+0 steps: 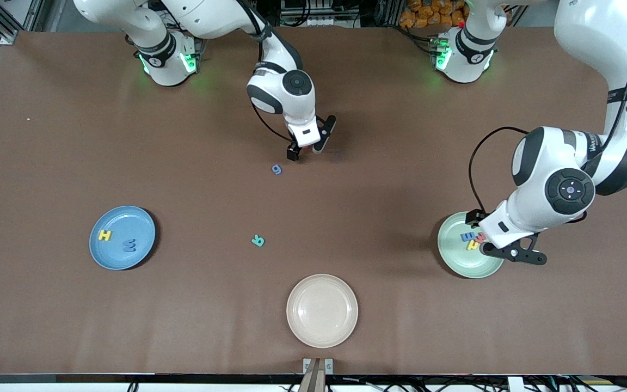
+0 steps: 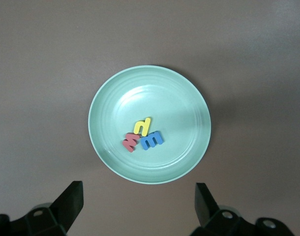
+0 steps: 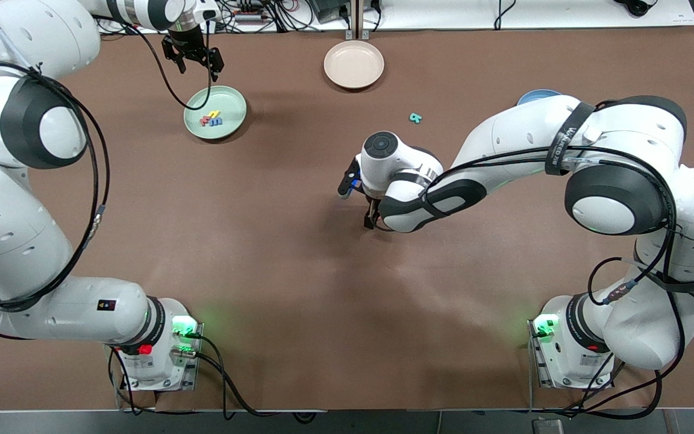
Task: Sort uppercase to blue plate, lowercase to green plate
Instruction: 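Lower the right gripper toward the pink q and grasp it, then release the q on the blue plate while the left gripper reaches the 6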
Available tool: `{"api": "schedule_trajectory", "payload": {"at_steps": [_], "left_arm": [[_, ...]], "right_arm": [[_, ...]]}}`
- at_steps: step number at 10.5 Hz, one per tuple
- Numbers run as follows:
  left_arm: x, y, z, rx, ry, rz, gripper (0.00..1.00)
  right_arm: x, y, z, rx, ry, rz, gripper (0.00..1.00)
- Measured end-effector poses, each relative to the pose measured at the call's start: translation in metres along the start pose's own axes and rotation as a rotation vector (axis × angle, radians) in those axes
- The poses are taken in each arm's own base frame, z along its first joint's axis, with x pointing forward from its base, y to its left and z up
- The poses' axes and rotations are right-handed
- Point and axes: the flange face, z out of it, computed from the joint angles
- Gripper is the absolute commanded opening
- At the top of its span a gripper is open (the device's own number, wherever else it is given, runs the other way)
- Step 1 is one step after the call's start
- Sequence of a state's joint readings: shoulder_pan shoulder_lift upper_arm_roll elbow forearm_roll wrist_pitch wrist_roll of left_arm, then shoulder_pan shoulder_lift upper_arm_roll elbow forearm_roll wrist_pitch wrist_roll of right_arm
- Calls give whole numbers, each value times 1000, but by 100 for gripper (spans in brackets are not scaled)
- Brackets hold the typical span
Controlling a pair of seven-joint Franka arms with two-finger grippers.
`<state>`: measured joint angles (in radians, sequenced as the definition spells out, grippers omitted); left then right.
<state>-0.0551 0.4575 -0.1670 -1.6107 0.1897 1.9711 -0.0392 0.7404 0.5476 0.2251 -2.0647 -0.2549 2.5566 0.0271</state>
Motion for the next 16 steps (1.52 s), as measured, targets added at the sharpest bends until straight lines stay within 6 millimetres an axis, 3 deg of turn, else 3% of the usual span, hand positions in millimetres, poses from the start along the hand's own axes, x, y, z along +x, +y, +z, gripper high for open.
{"api": "schedule_trajectory", "payload": {"at_steps": [1, 2, 7, 9, 11, 13, 15, 16], "left_arm": [[0, 0, 0, 0, 0, 0, 100], [0, 0, 0, 0, 0, 0, 100], [0, 0, 0, 0, 0, 2, 100], [0, 5, -1, 0, 1, 9, 100], [1, 25, -5, -10, 8, 39, 100], [0, 59, -13, -31, 19, 84, 100], [-5, 113, -23, -65, 28, 42, 100], [-11, 153, -30, -83, 27, -12, 100]], "right_arm": [[1, -1, -1, -14, 6, 7, 3], [2, -2, -3, -22, 11, 9, 0], [4, 1, -10, -29, 21, 18, 0], [4, 19, -19, -44, 5, 54, 0], [-7, 71, -45, -73, -57, 137, 0], [-34, 132, -83, -100, -122, 232, 0], [-71, 194, -108, -118, -194, 345, 0], [-95, 232, -112, -129, -221, 409, 0]]}}
